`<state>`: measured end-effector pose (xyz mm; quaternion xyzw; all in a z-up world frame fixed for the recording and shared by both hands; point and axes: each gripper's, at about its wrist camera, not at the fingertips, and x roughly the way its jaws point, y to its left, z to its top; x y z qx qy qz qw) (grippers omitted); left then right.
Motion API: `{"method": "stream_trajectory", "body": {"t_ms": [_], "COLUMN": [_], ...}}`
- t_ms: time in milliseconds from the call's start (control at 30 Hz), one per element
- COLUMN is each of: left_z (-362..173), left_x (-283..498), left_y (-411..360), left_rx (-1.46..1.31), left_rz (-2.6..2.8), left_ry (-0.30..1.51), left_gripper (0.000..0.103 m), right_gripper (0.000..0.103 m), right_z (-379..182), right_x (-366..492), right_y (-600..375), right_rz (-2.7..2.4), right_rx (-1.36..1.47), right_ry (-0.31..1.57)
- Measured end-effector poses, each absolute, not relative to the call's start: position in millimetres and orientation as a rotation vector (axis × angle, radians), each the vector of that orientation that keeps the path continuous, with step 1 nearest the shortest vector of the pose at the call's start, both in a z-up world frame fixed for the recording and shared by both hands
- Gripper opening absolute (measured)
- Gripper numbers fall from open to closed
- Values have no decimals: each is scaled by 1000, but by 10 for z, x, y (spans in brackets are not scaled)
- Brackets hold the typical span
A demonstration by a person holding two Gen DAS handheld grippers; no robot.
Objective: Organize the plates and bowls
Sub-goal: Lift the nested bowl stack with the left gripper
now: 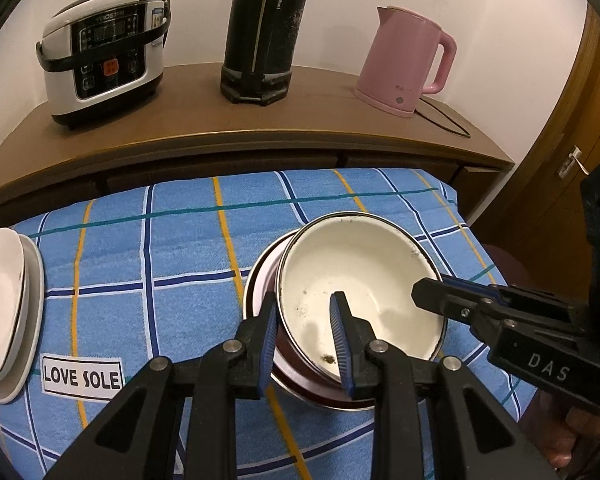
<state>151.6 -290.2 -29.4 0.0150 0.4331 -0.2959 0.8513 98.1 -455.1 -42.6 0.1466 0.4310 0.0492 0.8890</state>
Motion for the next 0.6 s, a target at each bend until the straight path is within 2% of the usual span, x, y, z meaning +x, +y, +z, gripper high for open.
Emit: {"method": "stream_trajectory", "body": {"t_ms": [600], "left_z": [-292], "left_x": [1482], "left_y": [-2910], "left_rx": [34], "left_rz": [-627], "left_ry": [889], "left_gripper": [28], "right_gripper": [15], "right_z": [-456], "right_x": [970], "right_y": [-4526], "right_rz": [61], "right_rx": [277], "right_ry": [876]}}
